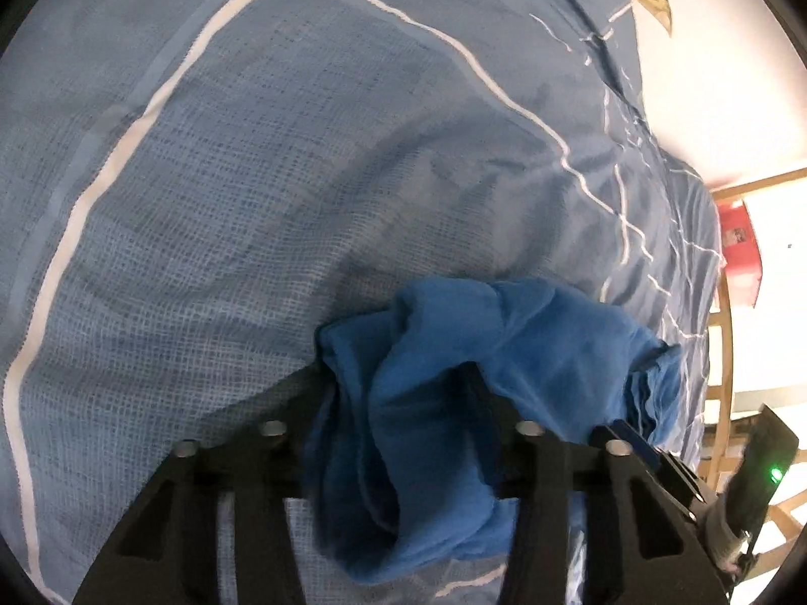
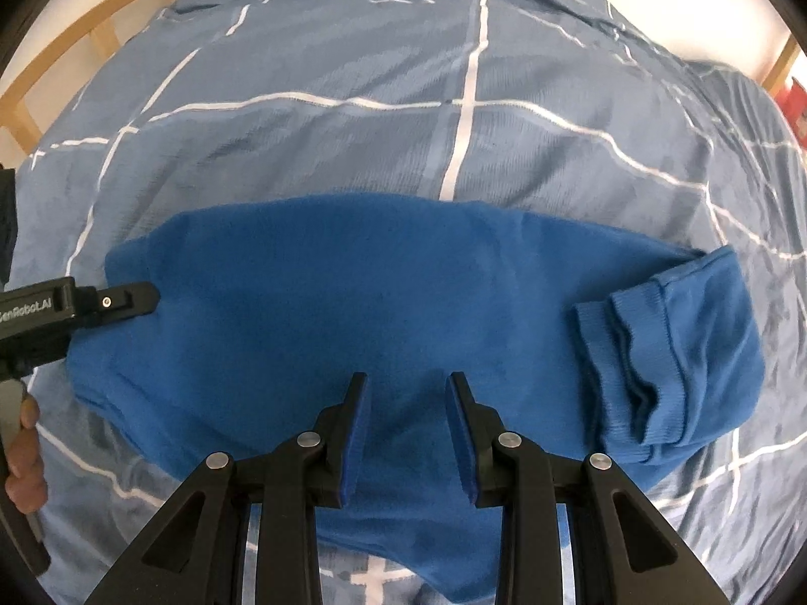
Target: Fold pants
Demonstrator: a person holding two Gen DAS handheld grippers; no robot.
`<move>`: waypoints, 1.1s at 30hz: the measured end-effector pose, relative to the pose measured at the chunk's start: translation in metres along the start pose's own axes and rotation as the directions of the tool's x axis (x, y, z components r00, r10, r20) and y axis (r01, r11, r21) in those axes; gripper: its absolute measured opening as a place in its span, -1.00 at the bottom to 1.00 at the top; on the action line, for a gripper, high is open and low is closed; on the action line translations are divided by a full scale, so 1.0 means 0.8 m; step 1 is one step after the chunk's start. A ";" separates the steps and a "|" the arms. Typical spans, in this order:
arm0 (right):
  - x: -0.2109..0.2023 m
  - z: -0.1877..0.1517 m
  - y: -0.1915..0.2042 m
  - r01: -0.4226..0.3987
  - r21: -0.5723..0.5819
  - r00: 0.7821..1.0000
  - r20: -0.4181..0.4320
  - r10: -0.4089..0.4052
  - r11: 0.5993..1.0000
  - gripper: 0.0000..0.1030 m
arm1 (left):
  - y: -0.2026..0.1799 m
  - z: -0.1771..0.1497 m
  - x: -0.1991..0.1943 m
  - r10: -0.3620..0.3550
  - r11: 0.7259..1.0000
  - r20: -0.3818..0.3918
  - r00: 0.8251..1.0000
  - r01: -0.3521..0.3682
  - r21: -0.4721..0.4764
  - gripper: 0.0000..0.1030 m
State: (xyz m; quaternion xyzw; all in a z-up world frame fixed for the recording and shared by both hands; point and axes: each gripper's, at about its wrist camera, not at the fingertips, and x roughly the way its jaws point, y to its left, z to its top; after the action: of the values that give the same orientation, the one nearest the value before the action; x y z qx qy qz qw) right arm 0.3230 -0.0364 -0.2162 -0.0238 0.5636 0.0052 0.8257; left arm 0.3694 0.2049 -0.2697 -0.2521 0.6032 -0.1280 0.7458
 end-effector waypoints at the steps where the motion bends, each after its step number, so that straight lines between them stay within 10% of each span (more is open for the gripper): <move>1: 0.003 0.000 -0.001 -0.003 0.009 1.000 -0.005 0.003 1.000 -0.39 | -0.002 0.000 -0.002 0.006 1.000 -0.004 1.000 -0.006 0.007 -0.29; 25: 0.037 0.026 -0.054 -0.055 0.069 0.998 0.013 0.054 0.996 -0.80 | -0.159 -0.016 -0.092 0.255 0.959 0.132 0.958 -0.268 0.093 -0.63; 33: -0.045 0.030 -0.109 -0.156 0.112 0.982 0.125 0.142 0.981 -0.80 | -0.245 -0.026 -0.117 0.265 0.956 0.178 0.948 -0.283 0.083 -0.65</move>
State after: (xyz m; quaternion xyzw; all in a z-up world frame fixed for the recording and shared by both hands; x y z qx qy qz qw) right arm 0.3351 -0.1213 -0.1713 0.0692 0.5140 0.0340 0.8543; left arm 0.3490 0.0819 -0.0909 -0.1351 0.5607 -0.0339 0.8162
